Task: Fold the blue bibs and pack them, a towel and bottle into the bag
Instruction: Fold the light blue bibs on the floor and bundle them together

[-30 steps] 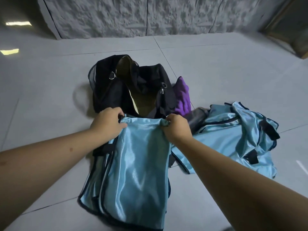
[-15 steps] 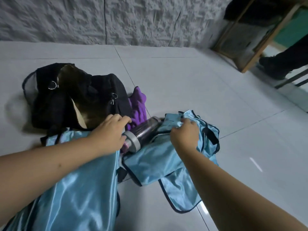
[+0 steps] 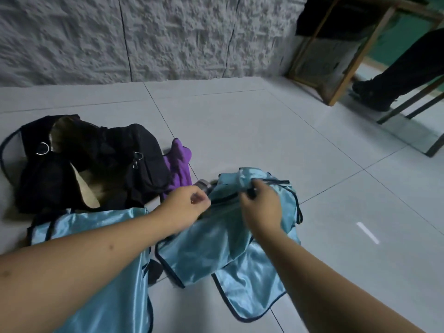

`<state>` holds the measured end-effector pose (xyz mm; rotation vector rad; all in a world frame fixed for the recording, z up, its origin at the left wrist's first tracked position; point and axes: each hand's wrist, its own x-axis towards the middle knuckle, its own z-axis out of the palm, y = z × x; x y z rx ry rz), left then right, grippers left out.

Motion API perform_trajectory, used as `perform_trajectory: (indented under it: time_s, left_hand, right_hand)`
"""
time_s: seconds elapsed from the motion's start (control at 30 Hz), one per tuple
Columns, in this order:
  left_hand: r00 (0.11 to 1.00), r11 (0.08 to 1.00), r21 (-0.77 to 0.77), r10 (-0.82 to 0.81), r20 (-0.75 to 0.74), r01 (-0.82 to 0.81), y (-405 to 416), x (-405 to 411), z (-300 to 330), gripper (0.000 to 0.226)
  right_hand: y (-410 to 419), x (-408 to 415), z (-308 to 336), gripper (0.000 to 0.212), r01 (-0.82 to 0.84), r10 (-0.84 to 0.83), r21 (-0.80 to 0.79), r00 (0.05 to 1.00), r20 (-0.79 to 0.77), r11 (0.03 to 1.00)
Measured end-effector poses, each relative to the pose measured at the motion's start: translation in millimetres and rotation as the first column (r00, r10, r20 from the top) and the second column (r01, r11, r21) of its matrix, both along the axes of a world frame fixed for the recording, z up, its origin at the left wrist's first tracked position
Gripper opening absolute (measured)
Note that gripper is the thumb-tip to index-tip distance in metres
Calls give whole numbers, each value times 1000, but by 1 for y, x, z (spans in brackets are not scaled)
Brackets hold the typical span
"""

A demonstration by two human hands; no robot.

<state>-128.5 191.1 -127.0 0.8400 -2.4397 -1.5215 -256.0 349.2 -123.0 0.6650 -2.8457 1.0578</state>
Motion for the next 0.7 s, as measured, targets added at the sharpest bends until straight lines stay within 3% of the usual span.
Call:
perform_trajectory:
  time_s: [0.03, 0.07, 0.13, 0.2, 0.3, 0.43, 0.5, 0.57, 0.63, 0.7]
  left_hand:
    - [997, 965, 253, 70, -23, -62, 3, -6, 9, 21]
    - [994, 873, 482, 104, -25, -79, 5, -11, 18, 29]
    - [994, 690, 723, 92, -53, -25, 9, -16, 34, 36]
    - [995, 650, 760, 83, -63, -6, 9, -16, 42, 43]
    - [996, 691, 720, 92, 11, -71, -3, -12, 49, 32]
    - [999, 763, 646, -1, 50, -32, -16, 0, 59, 12]
    - [998, 824, 564, 35, 56, -60, -18, 3, 61, 13]
    - [992, 847, 515, 97, 86, -128, -26, 5, 60, 10]
    - [983, 871, 457, 134, 127, -178, -36, 7, 57, 8]
    - [978, 907, 374, 144, 154, -192, -44, 11, 51, 11]
  right_hand:
    - [-7, 16, 0, 11, -111, 110, -12, 991, -82, 994]
    - [-13, 29, -2, 12, -220, 214, -23, 965, -149, 975]
    - [-28, 48, -7, 9, -385, 371, -76, 915, -157, 920]
    - [-39, 58, -6, 27, -479, 471, -90, 876, -102, 873]
    - [-38, 61, 3, 30, -608, 603, -53, 793, -89, 792]
    - [-19, 58, 13, 40, -686, 680, -65, 727, -96, 725]
    - [-13, 54, 12, 39, -626, 618, -118, 780, -96, 771]
    - [-7, 45, 6, 45, -451, 458, -153, 889, 8, 879]
    - [-2, 34, -1, 50, -181, 194, -121, 976, 100, 976]
    - [7, 17, -6, 45, 194, -184, -76, 975, 126, 978]
